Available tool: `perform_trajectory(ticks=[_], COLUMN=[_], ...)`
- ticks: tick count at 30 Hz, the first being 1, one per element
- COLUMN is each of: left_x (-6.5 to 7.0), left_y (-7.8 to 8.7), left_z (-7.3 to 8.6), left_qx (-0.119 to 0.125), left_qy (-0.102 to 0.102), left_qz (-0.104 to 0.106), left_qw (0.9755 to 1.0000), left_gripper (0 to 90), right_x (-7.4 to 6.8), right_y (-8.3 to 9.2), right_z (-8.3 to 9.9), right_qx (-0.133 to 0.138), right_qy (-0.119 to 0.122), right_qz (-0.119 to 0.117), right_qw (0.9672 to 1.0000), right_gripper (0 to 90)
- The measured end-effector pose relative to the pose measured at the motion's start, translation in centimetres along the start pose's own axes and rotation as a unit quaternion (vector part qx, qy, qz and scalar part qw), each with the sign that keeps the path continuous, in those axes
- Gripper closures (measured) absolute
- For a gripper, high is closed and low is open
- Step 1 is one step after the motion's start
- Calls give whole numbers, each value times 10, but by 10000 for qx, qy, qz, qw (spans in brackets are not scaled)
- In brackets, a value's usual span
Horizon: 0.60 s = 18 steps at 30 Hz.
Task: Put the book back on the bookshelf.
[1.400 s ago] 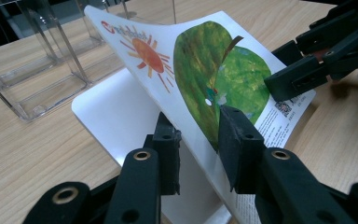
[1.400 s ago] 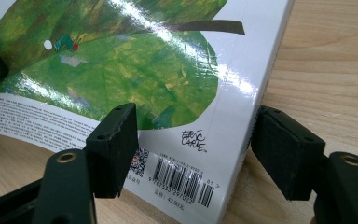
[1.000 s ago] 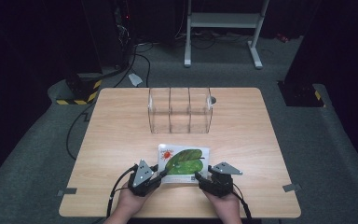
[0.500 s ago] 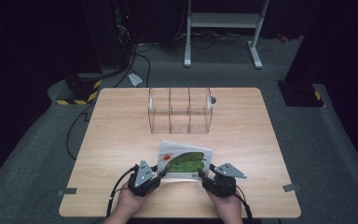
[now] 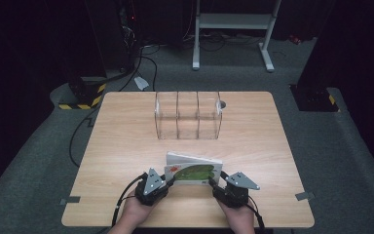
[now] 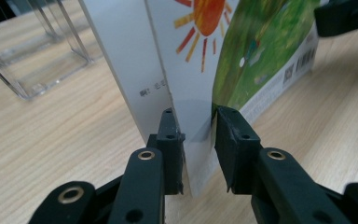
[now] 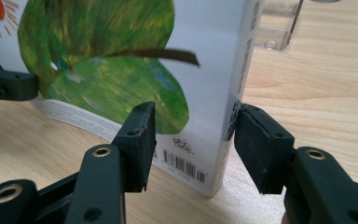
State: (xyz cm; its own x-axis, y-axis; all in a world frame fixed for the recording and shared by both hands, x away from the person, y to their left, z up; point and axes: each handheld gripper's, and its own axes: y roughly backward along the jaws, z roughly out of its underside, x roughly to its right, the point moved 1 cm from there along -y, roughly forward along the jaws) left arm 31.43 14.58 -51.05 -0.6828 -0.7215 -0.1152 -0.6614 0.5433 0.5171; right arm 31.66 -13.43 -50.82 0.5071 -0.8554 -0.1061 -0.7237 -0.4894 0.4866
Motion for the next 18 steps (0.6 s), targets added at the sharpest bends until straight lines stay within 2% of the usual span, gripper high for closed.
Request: perform_trajectory(ticks=[3, 8, 11, 15, 18], left_x=[1, 1, 1, -1, -5], left_y=[-2, -1, 0, 1, 4], left_z=[3, 4, 4, 5, 5], left_qx=[-102, -114, -140, -164, -119], left_qy=[5, -41, -107, -79, 49], left_qz=[30, 52, 26, -3, -8], left_qw=[9999, 9999, 9998, 9998, 9999], left_gripper=[711, 709, 704, 688, 670], right_x=[-1, -3, -2, 0, 1], right_y=[4, 8, 9, 9, 10], right_z=[0, 2, 1, 1, 0], right_qx=[65, 90, 103, 119, 122], right_qy=[81, 154, 117, 98, 53], right_qz=[-20, -46, -106, -120, -155], right_qw=[9999, 9998, 9998, 9998, 9998], right_gripper=[483, 460, 446, 423, 410])
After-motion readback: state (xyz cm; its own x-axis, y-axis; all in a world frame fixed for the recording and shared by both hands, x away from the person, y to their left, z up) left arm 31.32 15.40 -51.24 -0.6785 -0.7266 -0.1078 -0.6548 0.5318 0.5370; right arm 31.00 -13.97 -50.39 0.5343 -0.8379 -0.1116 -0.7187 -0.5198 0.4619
